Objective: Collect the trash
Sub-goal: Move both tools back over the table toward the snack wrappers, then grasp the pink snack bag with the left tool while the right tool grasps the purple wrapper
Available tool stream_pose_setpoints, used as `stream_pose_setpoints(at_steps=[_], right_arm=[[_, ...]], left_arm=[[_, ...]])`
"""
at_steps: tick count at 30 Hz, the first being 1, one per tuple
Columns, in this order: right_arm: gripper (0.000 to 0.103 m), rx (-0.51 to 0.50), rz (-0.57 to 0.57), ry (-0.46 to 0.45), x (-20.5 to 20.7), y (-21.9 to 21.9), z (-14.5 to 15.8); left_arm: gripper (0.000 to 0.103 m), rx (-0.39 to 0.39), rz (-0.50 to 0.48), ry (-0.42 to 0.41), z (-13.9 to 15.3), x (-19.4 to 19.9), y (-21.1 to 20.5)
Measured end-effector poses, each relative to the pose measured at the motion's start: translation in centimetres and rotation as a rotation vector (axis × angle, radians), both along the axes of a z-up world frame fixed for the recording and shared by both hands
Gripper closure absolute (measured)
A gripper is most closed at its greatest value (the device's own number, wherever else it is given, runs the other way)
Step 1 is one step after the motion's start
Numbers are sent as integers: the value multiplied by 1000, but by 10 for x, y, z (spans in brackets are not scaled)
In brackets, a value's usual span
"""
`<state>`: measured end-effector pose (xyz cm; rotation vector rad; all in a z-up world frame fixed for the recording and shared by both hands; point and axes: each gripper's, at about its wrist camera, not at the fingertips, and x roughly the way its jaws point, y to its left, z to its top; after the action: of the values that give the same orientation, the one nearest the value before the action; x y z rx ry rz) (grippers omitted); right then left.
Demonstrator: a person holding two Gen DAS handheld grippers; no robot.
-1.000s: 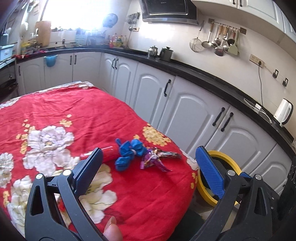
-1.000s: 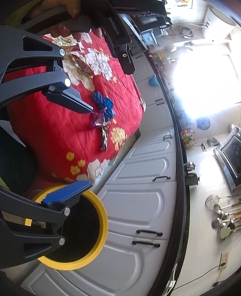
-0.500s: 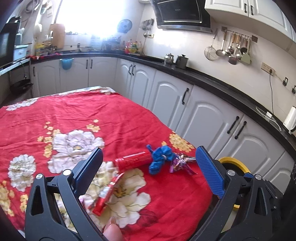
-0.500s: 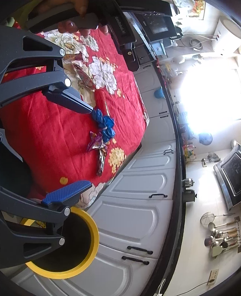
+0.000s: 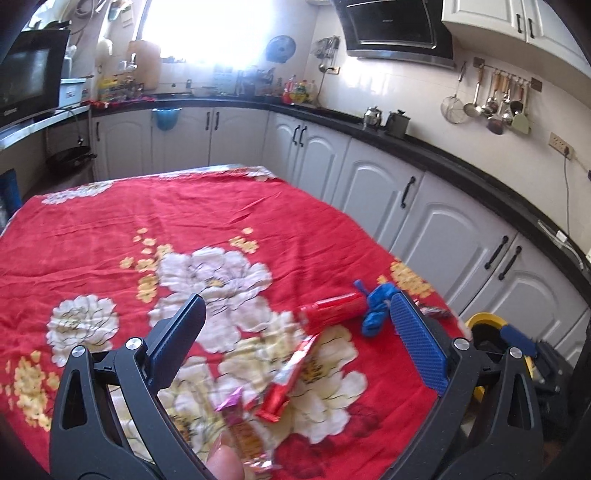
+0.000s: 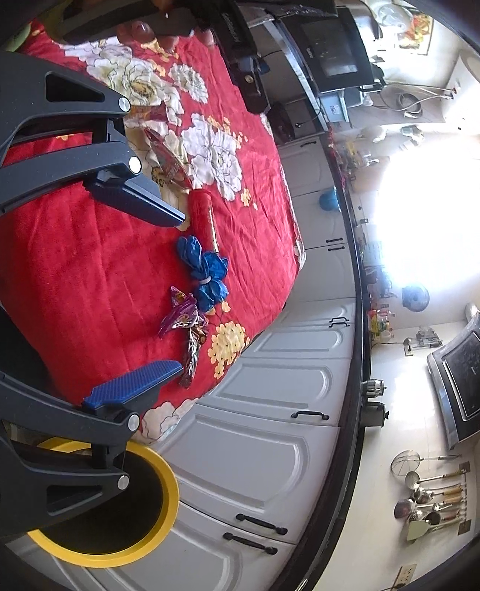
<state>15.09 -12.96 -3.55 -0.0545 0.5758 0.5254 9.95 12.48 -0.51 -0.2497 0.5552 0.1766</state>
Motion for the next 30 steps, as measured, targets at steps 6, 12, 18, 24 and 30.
stream_pose_setpoints(at_steps=[6,12,18,24,30], right_arm=[[31,-31,-6,21,16,9,-14],[31,-59,-15,37,30,17,-27],[31,-78,-30,54,44,21,-40],[31,-96,-36,66,57,28,-49],[35,-104,-50,99,73,32,-60]], left_arm=[[11,-17,39,45,-21,-7,16],[11,-78,76,121,-49,-12,31],[12,-146,89,208,-78,-14,41],[24,-182,82,226,-86,-13,42],[43,-205,79,243,-91,-12,44]])
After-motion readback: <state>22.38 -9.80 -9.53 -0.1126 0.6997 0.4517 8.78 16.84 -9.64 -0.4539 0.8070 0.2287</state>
